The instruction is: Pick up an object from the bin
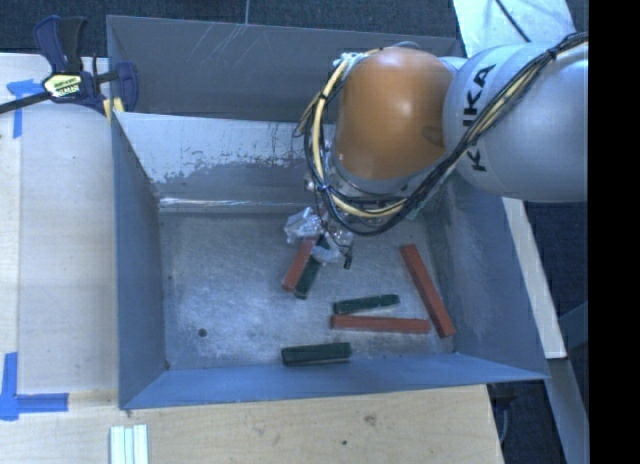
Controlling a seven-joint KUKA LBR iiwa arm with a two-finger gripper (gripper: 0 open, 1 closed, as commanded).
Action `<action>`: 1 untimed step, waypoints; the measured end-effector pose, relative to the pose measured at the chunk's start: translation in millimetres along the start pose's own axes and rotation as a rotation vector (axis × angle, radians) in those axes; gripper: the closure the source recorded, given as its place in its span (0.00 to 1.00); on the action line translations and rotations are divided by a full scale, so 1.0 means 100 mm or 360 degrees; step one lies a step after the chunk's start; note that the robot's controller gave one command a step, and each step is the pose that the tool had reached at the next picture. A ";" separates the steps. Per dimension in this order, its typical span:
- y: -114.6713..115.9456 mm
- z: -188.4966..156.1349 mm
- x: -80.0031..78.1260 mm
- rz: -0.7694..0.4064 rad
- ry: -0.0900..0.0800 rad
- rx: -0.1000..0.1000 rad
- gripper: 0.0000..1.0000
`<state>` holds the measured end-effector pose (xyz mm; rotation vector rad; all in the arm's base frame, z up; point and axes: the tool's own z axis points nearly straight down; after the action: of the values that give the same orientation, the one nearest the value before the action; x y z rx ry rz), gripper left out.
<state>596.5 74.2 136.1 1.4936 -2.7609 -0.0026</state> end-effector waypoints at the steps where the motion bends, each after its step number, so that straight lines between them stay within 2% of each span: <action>1: 0.00 0.00 0.00 0.0001 0.0001 -0.0001 1.00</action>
Offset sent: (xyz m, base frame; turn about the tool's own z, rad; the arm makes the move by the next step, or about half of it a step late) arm 0.0000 0.0000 0.0000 0.0000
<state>596.5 74.1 136.1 1.4923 -2.7608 -0.0027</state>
